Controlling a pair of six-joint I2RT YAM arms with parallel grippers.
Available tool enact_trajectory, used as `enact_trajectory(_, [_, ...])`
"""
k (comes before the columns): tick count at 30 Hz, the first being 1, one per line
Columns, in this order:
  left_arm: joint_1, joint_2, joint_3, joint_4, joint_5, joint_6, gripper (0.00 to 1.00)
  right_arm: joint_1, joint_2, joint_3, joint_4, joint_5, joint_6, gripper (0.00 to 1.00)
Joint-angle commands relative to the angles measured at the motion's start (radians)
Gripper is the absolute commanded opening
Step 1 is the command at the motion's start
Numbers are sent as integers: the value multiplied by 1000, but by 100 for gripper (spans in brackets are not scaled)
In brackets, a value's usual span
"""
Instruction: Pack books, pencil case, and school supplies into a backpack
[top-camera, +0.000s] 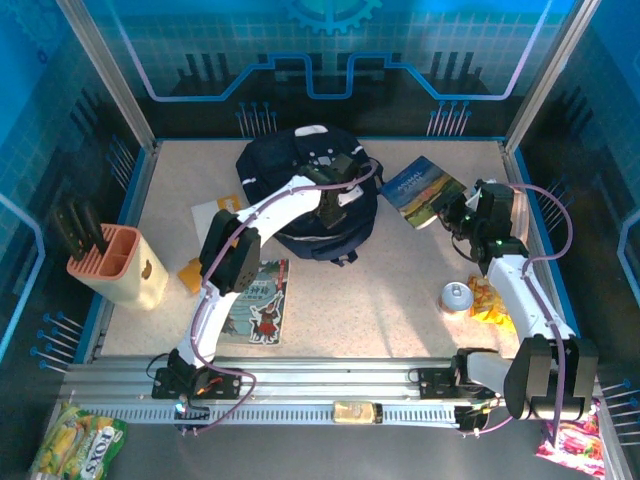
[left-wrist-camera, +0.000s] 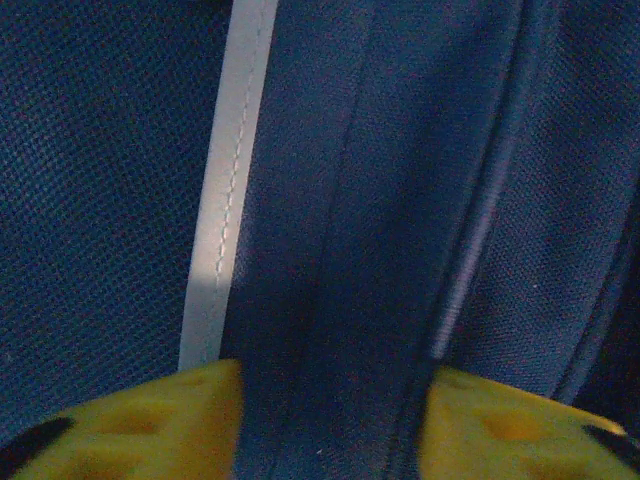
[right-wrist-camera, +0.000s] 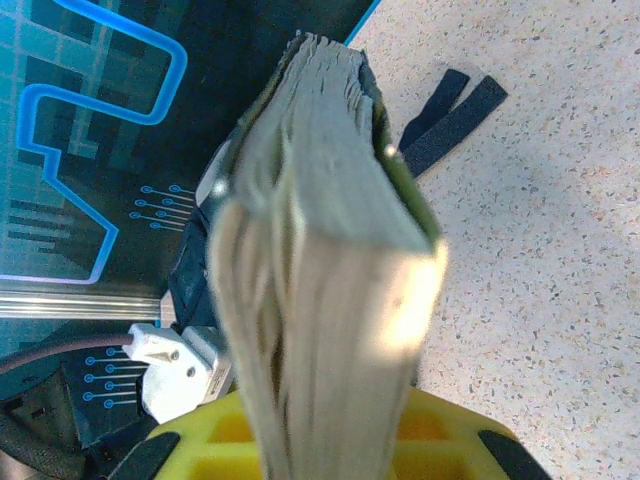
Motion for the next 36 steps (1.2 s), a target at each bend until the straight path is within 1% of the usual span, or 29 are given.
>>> enact_trajectory(1, [-16,-21,-14,56,-105,8,37,-18,-50,19,10,9,-23,9])
enact_trajectory(5, [-28,-92,-66,133,-103,3,22,-25,-74,46,-54,31,-67,10])
enact_trajectory(9, [-29,-149,-73,151,-99,-29,5,-30,-100,46,-103,45,-89,11])
enact_trajectory(12, [-29,-184,-78,163,-79,-49,0,-34,-126,29,-136,44,-94,11])
enact_trajectory(17, [-30,-249,-79,186,-59,-94,0,-37,-190,-10,-197,34,-84,11])
enact_trajectory(21, [-31,-310,-90,228,-5,-140,0,-35,-235,-52,-212,-30,-50,12])
enact_trajectory(24, [-30,-351,-104,276,39,-183,0,-17,-254,-85,-177,-86,2,12])
enact_trajectory(26, [-30,-372,-110,309,68,-205,0,17,-259,-102,-143,-103,46,12])
enact_trajectory(29, [-31,-393,-110,352,115,-239,0,93,-248,-133,-47,-103,122,12])
enact_trajectory(33, [-30,-412,-107,388,150,-271,0,215,-196,-155,110,-62,220,12])
enact_trajectory(36, [-31,-423,-110,401,175,-282,0,284,-128,-144,201,-29,270,12])
